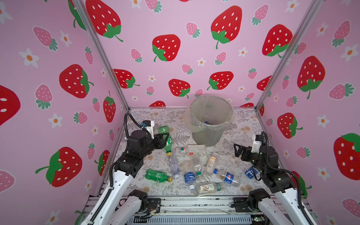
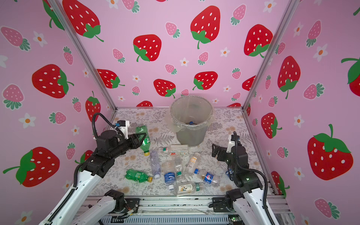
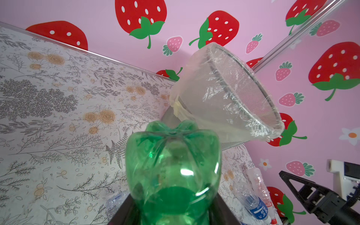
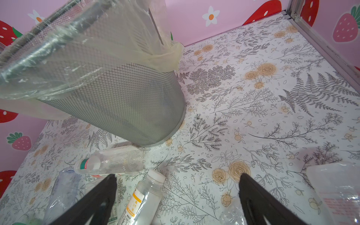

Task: Throw the plastic bottles in the bin
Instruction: Pick up the plastic bottle from the middle-left of the table, then throw the plastic bottle into the trash bin.

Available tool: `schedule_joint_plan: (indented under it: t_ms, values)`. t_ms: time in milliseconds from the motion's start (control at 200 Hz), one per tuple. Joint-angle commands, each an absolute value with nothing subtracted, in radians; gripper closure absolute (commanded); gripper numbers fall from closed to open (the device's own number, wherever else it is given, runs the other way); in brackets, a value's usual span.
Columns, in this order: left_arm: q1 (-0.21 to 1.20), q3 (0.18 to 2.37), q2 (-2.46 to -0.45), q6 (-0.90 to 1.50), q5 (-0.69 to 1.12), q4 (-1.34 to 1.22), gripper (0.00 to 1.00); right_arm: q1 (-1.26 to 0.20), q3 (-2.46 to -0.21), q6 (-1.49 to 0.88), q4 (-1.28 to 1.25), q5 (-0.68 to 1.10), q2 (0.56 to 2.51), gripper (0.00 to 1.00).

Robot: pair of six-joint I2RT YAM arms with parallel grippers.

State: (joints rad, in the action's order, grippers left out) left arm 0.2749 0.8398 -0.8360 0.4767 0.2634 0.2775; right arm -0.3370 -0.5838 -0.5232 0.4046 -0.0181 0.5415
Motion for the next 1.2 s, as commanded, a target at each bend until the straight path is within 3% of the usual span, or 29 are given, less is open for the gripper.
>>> schedule_joint_plan:
  t_ms: [0,460,835,1015,1050,1066,1076,1086,1196]
  values:
    - [0.276,0.829,-0.834,0.441,0.329,0.19,0.56,-0.331,-0.576,-0.529,0.386,-0.038,0.53,0.01]
    - [0.302,0.793,-0.772,0.498,0.347,0.01,0.53,-0.332,-0.572,-0.525,0.382,-0.049,0.519,0.01]
    - [0.493,1.374,-1.241,0.41,0.237,0.066,0.52,-0.331,-0.569,-0.526,0.38,-0.043,0.502,0.01]
    - [0.578,1.746,-1.551,0.378,0.205,0.133,0.45,-0.332,-0.573,-0.525,0.386,-0.042,0.494,0.01]
    - [0.591,1.812,-1.612,0.384,0.182,0.161,0.42,-0.331,-0.571,-0.526,0.387,-0.041,0.491,0.01]
    - [0.594,1.845,-1.637,0.386,0.174,0.172,0.27,-0.331,-0.571,-0.526,0.385,-0.042,0.491,0.01]
    - [0.598,1.865,-1.655,0.385,0.167,0.18,0.07,-0.332,-0.571,-0.527,0.385,-0.041,0.491,0.01]
    - [0.601,1.888,-1.669,0.384,0.164,0.193,0.01,-0.333,-0.571,-0.528,0.386,-0.04,0.491,0.01]
    - [0.613,2.141,-1.82,0.387,0.065,0.401,0.01,-0.331,-0.573,-0.528,0.386,-0.038,0.489,0.01]
